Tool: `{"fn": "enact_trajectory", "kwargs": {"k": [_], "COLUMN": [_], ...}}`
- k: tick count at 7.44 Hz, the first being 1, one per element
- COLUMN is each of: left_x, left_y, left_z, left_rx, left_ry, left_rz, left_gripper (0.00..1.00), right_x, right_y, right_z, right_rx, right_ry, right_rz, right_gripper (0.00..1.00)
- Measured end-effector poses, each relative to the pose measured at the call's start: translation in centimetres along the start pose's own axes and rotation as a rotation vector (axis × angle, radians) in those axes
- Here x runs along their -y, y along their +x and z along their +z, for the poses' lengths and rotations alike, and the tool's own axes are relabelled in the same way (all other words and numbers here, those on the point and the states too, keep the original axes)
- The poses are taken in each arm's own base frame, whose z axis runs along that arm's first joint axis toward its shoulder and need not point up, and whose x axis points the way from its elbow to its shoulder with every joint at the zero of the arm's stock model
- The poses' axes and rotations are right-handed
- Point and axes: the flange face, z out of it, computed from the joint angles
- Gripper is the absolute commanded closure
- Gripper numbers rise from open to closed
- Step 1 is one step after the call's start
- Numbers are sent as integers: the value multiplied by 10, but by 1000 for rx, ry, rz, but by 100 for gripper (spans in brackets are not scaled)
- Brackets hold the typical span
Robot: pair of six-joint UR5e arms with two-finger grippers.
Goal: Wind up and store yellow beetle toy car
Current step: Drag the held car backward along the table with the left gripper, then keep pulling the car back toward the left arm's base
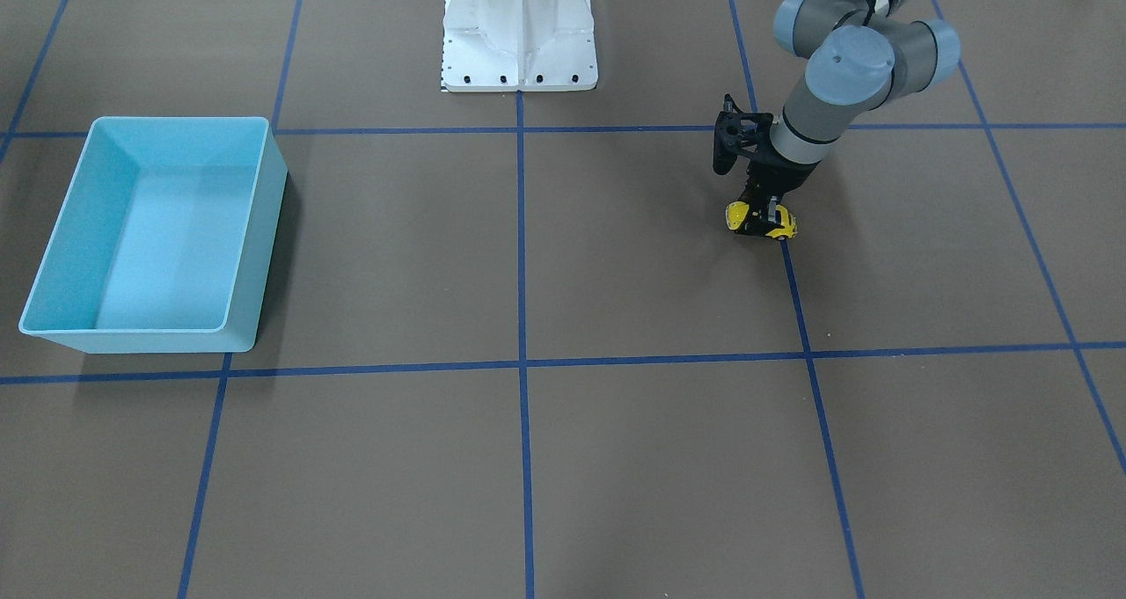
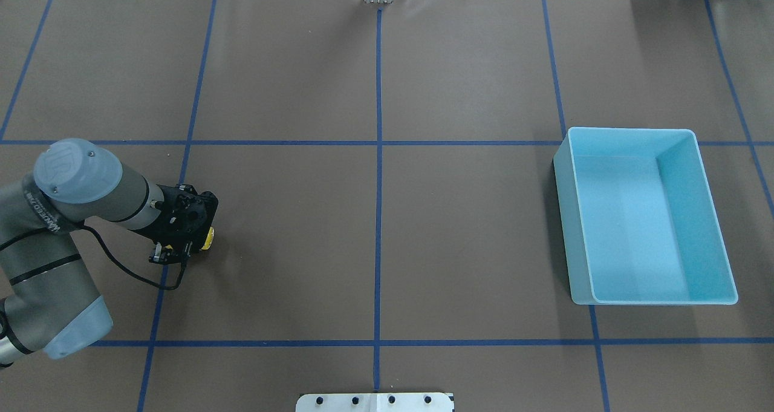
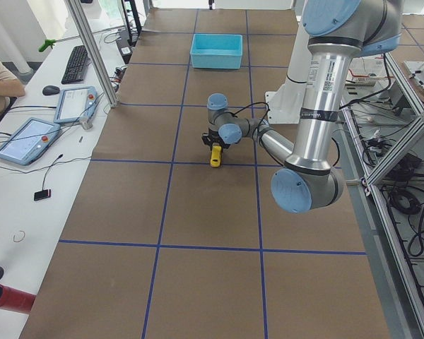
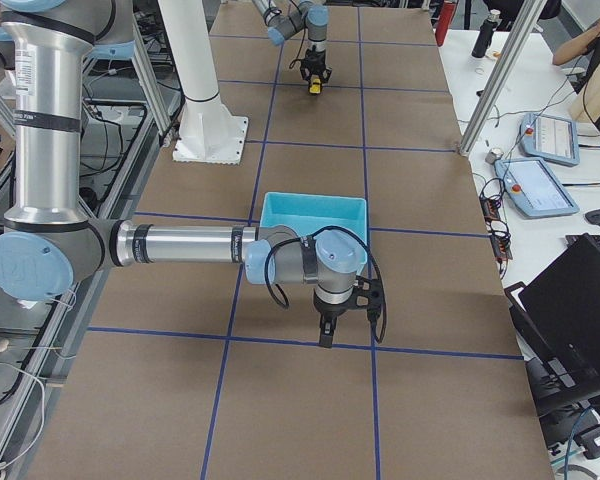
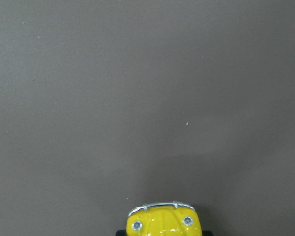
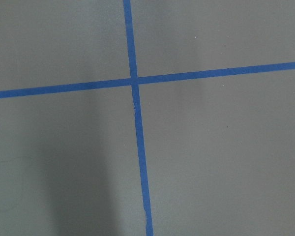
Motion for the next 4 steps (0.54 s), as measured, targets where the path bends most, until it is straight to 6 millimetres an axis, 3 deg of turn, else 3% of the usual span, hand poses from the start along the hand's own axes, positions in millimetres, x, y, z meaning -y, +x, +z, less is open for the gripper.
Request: {"fn": "enact_trajectory", "kwargs": {"k": [4], "left_x": [-19], "left_y": [6], "left_z": [1], "left_rx": [12], "left_ry": [8], "left_rz": [-1], "left_gripper": [100], "right_x": [1], "right_y": [-10], "right_z": [18], "right_rx": [-9], "right_ry": [-34], "right_rz": [-27], "right_gripper": [1]}}
